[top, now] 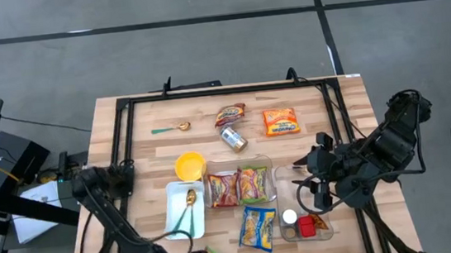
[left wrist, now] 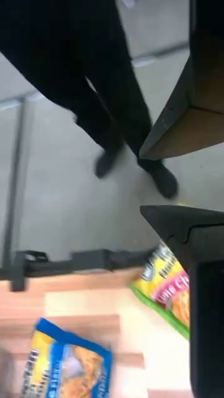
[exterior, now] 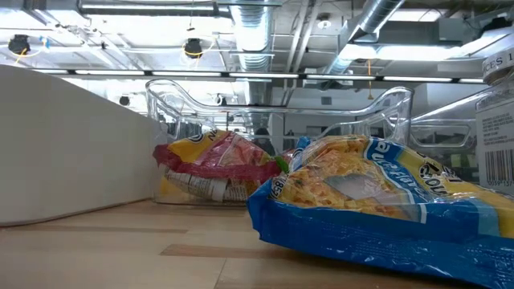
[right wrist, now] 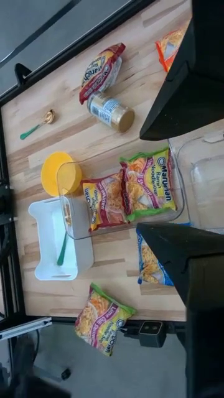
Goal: Pick & Place Food Item
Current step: Put the green noodle pack into the left transparent bin
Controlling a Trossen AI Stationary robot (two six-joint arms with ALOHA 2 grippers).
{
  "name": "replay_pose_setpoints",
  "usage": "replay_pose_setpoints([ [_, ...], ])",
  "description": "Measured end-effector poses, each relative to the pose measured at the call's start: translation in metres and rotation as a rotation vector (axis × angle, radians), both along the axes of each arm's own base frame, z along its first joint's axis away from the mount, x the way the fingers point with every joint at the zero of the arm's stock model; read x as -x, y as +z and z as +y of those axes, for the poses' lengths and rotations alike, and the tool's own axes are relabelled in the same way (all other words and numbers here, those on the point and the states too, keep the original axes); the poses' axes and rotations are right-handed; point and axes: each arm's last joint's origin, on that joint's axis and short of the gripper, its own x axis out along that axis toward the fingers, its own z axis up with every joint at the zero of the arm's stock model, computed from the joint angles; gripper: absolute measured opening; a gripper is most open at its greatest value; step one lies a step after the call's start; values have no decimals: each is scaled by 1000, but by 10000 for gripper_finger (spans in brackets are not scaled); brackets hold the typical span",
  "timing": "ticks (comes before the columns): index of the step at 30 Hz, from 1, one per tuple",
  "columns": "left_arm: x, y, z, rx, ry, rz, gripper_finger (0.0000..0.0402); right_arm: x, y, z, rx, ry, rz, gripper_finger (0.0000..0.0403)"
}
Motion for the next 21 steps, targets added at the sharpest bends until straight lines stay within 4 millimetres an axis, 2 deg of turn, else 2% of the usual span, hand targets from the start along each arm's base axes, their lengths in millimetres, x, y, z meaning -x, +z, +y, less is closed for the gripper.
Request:
replay_pose_setpoints([
  [6, -4, -33, -5, -175, -88, 47, 146, 0, 0, 0, 9, 8, 2, 220],
  [15, -9, -84, -11, -355, -135, 155, 139, 0, 0, 0, 22, 16, 9, 220],
  [21, -9, -102, -8, -451, -116, 184, 139, 0, -1, -1, 28, 16, 14, 220],
])
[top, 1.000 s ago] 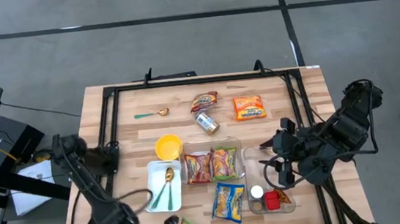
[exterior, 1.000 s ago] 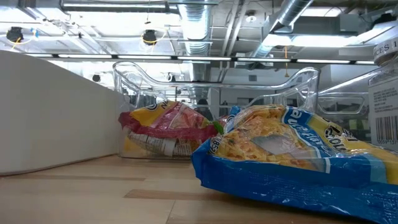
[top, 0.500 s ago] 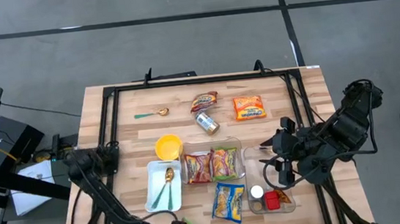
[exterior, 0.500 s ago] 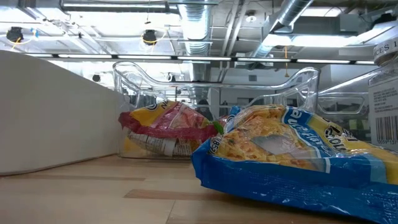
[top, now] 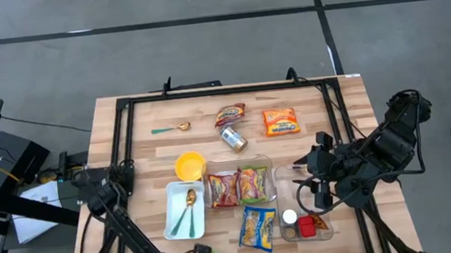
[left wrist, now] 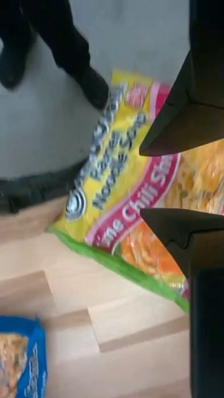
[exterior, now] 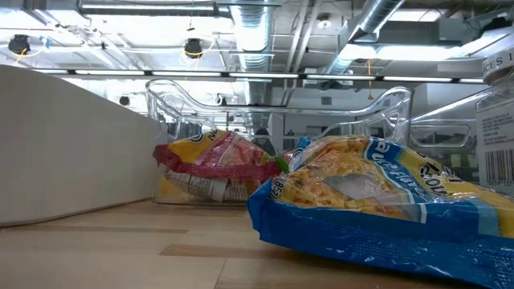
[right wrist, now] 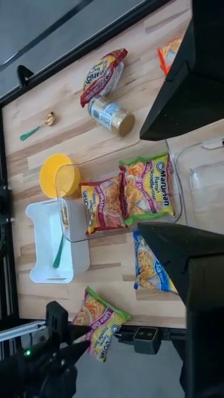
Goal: Pick & Place Food Item
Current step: Put the green noodle pack into the left transparent bin
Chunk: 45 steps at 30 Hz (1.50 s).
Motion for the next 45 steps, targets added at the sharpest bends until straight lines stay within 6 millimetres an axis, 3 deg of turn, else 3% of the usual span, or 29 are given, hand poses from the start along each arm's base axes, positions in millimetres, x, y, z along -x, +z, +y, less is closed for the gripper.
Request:
replay_pose_setpoints([
  [12, 6, -18, 0, -3, -12, 10, 168, 0, 0, 0, 0, -2, 2, 220],
  [29, -4, -20, 17, -85, 53, 5, 108, 0, 0, 0, -1, -2, 2, 220],
  [45, -16, -33, 26, -1, 123, -21, 118, 0, 1, 1, -21, -4, -10, 220],
])
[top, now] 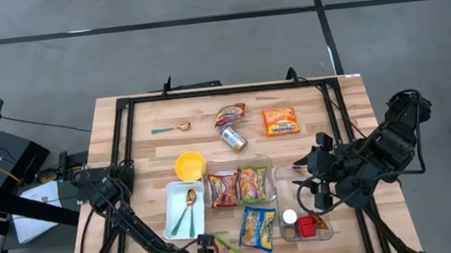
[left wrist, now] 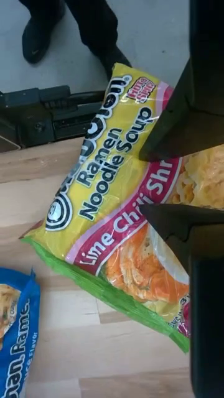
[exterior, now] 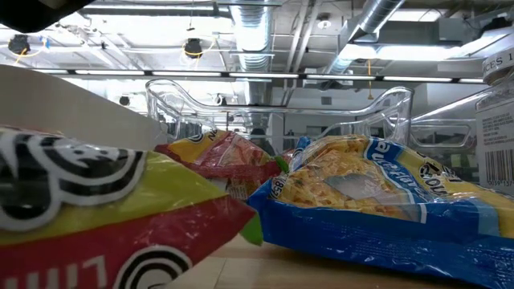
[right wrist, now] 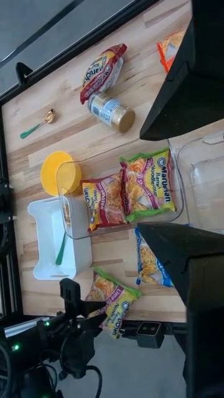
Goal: Pick & Place Food Item
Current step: Put the green noodle pack into the left transparent bin
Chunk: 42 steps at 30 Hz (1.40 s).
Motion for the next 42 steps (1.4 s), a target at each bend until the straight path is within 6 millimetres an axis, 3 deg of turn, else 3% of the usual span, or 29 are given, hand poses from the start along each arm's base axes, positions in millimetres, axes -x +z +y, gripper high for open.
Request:
replay_pose_setpoints([
  [19, -2, -2, 2, 7, 35, 0, 6, 0, 0, 0, -7, -4, -2, 220],
  [42, -8, 34, 15, 75, 117, -100, 0, 0, 0, 0, -8, -4, -8, 220],
])
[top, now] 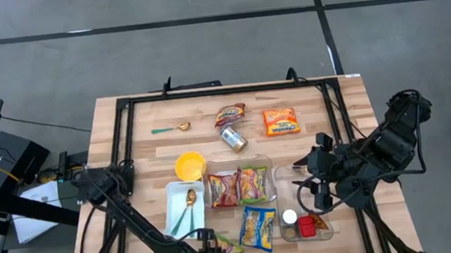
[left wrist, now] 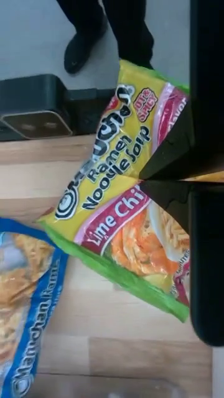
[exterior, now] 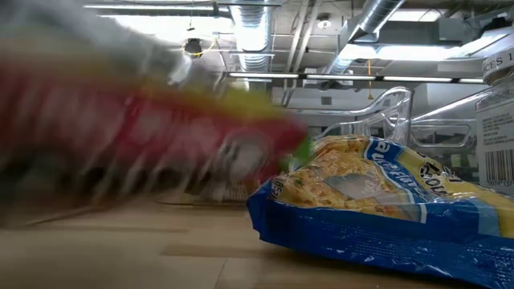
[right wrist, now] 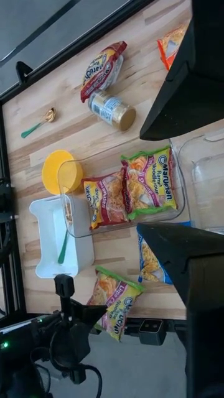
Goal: Pick & Place Food Item
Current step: Put the green noodle pack into the left transparent bin
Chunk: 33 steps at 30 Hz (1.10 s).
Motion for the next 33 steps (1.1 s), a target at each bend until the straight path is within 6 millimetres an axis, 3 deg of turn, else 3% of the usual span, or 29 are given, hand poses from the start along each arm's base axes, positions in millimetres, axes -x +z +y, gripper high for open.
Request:
replay_pose_setpoints([
  [5, 1, 13, 3, 0, 16, -40, 0, 0, 0, 0, 1, 0, 0, 220],
  [14, -2, 55, 25, 20, 132, -191, 0, 0, 0, 0, 14, 9, 5, 220],
  [21, -19, 87, 64, 36, 258, -289, 0, 0, 0, 0, 19, 12, 7, 220],
  [33, -51, 89, 137, -57, 451, -243, 0, 0, 0, 0, 12, 5, 7, 220],
])
